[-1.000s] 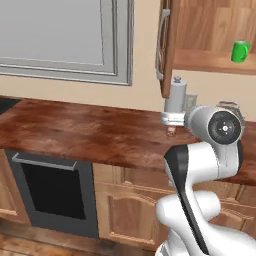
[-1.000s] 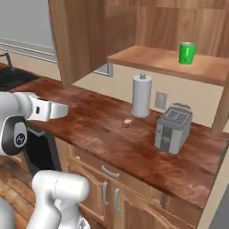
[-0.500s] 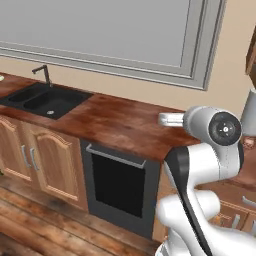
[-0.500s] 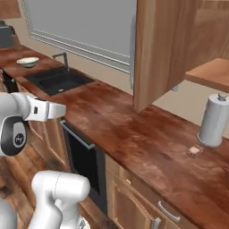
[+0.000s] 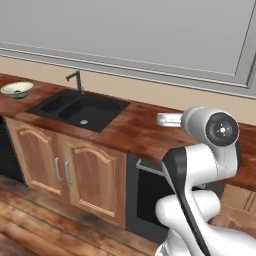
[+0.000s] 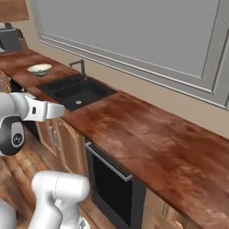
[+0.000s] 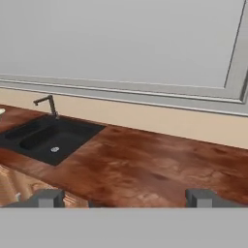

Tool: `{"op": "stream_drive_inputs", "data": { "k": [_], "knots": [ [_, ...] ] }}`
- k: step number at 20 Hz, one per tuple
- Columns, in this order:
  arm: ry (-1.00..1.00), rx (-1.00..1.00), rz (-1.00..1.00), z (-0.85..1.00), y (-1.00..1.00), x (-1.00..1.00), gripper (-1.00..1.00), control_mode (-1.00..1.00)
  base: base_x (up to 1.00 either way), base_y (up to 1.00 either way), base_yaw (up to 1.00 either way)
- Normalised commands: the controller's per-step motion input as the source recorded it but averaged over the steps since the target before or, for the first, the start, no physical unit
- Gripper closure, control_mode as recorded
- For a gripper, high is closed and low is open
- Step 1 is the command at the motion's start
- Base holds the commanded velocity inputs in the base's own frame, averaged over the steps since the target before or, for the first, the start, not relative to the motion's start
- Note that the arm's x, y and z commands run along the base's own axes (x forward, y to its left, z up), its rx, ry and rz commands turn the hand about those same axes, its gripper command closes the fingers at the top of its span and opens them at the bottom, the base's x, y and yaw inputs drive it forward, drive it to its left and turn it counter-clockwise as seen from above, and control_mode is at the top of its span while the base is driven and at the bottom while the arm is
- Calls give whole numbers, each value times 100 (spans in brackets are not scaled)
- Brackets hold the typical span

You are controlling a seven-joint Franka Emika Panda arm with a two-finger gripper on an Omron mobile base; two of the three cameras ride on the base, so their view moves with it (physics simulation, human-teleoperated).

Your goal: Move the mug from next to the sink to the open cabinet. Then, move the bowl with the potato to the fridge to clear the area for faucet cleaning.

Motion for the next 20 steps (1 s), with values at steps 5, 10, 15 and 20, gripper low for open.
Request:
{"op": "stream_drive_inputs", "data": {
  "k": [5,10,15,20],
  "knots": [
    [0,0,0,0,0,0,-100,100,100,100,-13],
    [0,0,0,0,0,0,-100,100,100,100,-16],
    [0,0,0,0,0,0,-100,100,100,100,-19],
    [0,0,0,0,0,0,-100,100,100,100,-28]
  ]
}}
